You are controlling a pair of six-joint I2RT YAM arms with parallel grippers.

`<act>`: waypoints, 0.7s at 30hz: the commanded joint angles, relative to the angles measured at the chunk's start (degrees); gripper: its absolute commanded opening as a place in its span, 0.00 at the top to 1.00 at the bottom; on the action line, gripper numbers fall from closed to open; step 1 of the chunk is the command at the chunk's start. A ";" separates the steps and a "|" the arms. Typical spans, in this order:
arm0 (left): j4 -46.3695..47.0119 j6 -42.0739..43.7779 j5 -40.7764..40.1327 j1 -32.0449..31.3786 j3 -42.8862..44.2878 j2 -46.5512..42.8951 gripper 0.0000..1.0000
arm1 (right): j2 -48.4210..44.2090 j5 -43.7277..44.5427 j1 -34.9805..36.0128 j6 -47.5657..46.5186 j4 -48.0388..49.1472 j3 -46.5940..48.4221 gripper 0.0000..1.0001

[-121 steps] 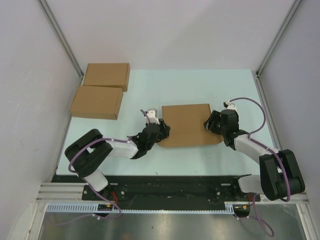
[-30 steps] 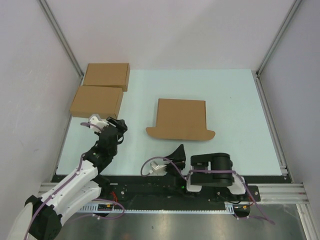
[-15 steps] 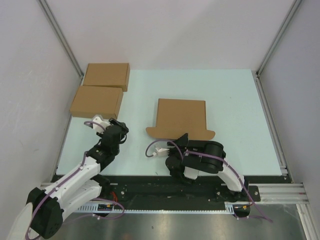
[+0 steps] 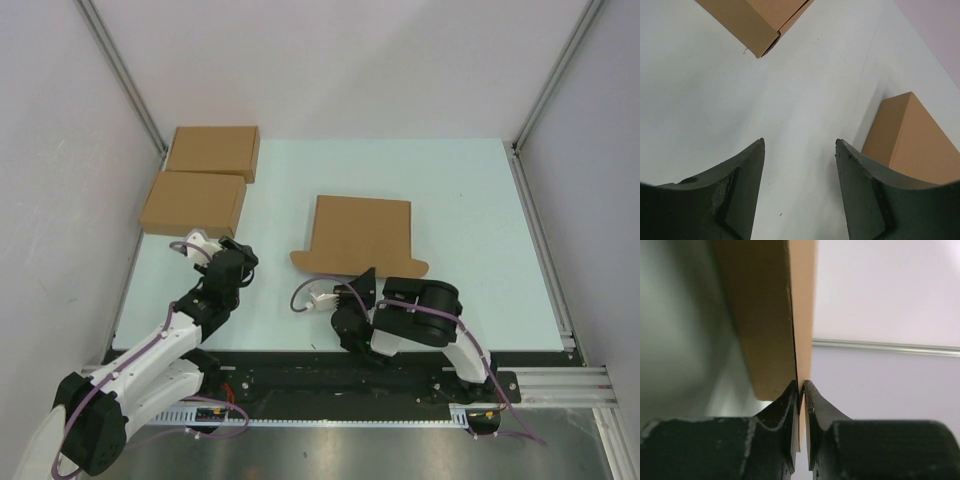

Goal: Fold the paper box

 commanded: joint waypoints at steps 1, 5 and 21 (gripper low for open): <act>1.47 -1.20 0.15 0.24 2.52 -0.61 0.36 | -9.77 -1.55 1.44 -3.10 13.67 1.41 0.99; 1.20 -1.03 -0.29 0.24 2.53 -1.49 0.36 | -19.87 -2.16 4.42 -1.72 2.11 3.09 1.00; -4.60 5.12 -8.20 1.20 9.98 -5.61 0.36 | -47.14 -28.77 -6.11 62.72 -103.82 37.09 1.00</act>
